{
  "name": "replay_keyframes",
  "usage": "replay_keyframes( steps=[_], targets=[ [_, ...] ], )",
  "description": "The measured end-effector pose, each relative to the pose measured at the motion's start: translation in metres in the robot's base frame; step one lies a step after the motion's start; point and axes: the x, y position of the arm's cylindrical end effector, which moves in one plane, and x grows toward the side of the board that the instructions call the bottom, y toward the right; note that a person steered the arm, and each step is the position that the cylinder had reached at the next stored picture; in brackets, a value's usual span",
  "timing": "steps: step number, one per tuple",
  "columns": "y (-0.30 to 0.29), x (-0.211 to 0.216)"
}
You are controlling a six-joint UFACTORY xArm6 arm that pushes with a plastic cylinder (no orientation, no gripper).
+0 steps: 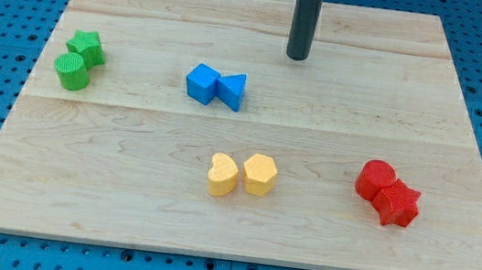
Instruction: Move your arm towards the blue triangle
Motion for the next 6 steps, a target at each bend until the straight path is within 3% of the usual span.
replay_keyframes(
  steps=[6],
  targets=[
    [0.0082, 0.0004]
  ],
)
